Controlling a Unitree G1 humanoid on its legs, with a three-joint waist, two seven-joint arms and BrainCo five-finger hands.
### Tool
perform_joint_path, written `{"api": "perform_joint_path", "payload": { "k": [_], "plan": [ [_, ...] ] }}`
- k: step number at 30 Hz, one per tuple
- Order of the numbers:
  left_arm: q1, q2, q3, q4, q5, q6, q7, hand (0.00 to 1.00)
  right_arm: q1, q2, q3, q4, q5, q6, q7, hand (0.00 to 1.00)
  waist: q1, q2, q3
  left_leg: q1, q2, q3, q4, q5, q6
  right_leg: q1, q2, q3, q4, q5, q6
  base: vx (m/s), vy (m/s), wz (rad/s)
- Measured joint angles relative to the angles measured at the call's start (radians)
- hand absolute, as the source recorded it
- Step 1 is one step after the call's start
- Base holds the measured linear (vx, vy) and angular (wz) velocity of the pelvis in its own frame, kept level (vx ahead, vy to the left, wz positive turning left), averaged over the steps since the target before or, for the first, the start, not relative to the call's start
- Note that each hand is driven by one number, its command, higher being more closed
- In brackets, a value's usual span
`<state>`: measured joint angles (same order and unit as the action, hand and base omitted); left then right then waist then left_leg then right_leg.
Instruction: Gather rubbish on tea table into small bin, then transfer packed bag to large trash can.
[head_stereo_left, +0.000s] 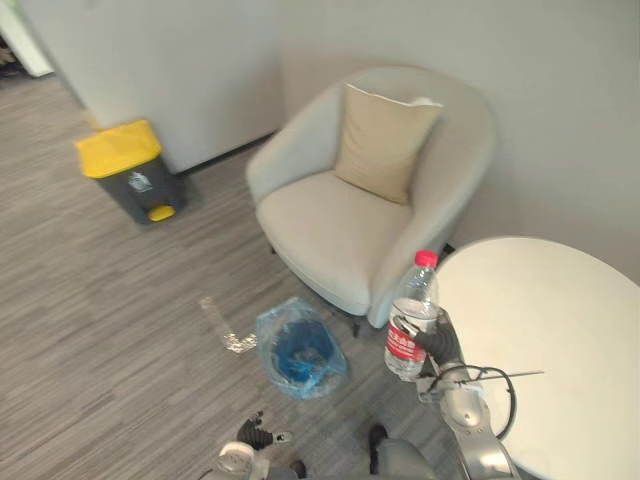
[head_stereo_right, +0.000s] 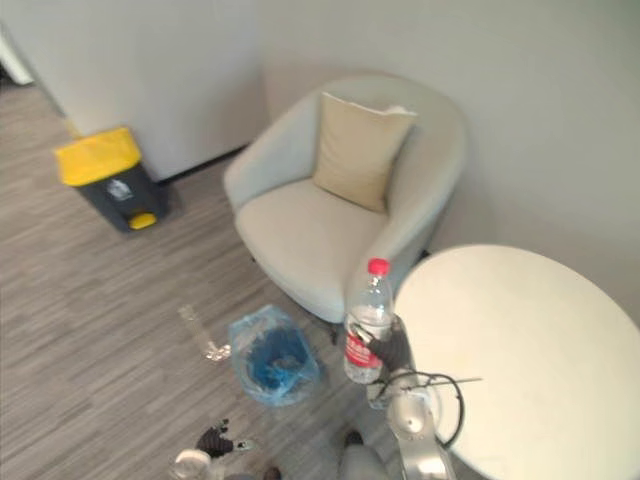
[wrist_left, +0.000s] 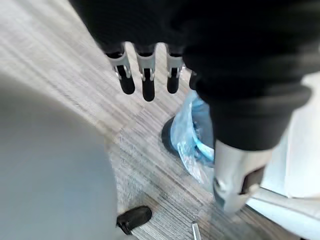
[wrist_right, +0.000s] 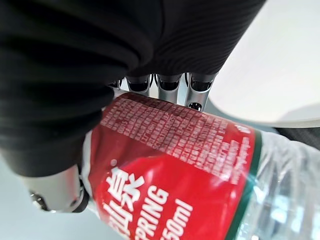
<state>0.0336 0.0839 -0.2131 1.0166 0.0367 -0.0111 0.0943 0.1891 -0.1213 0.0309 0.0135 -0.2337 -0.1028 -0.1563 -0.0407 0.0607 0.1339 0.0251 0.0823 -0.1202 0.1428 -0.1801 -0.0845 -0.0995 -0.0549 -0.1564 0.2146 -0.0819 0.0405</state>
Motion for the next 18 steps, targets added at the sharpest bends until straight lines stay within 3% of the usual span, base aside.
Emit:
{"api": "perform_joint_path", "payload": {
  "k": [3, 4, 7, 12, 18],
  "plan": [
    [-0.003, 0.000, -0.004, -0.007, 0.011, 0.000, -0.004, 0.00, -0.004, 0.003, -0.025, -0.001, 0.000, -0.001, -0.005, 1.00, -0.003, -0.012, 0.003, -0.007, 0.033, 0.093, 0.000, 0.013, -0.024, 0.047, 0.008, -0.071, -0.025, 0.000, 0.000, 0.18, -0.090, 0.81],
    [-0.011, -0.005, -0.006, -0.011, 0.013, 0.001, -0.008, 0.00, -0.002, 0.004, -0.039, 0.000, 0.000, -0.001, -0.011, 1.00, -0.004, -0.020, 0.006, -0.014, 0.045, 0.206, -0.002, 0.021, -0.019, 0.075, 0.000, -0.104, -0.045, 0.000, 0.000, 0.09, 0.022, 0.79],
    [-0.011, -0.009, -0.022, -0.028, 0.012, 0.005, -0.009, 0.00, 0.002, 0.005, -0.051, 0.001, -0.002, -0.001, -0.021, 1.00, -0.005, -0.029, 0.004, -0.022, 0.035, 0.366, -0.013, 0.055, 0.001, 0.103, -0.034, -0.146, -0.054, -0.001, 0.002, 0.06, 0.091, 0.77],
    [-0.005, 0.010, -0.026, -0.033, 0.011, 0.006, -0.004, 0.00, -0.022, 0.060, -0.034, 0.074, -0.013, 0.001, -0.020, 1.00, 0.014, -0.039, -0.005, 0.006, -0.003, 0.366, -0.083, 0.078, 0.016, 0.109, -0.053, -0.113, -0.083, 0.011, 0.014, 0.06, 0.080, 0.13],
    [0.000, 0.021, -0.015, -0.023, 0.007, 0.004, 0.010, 0.00, -0.049, 0.059, -0.009, 0.217, -0.053, 0.024, -0.022, 1.00, 0.026, -0.040, -0.003, 0.064, -0.007, 0.420, -0.111, 0.079, 0.016, 0.116, -0.051, -0.045, -0.069, 0.019, 0.026, 0.01, 0.045, -0.30]
  ]
}}
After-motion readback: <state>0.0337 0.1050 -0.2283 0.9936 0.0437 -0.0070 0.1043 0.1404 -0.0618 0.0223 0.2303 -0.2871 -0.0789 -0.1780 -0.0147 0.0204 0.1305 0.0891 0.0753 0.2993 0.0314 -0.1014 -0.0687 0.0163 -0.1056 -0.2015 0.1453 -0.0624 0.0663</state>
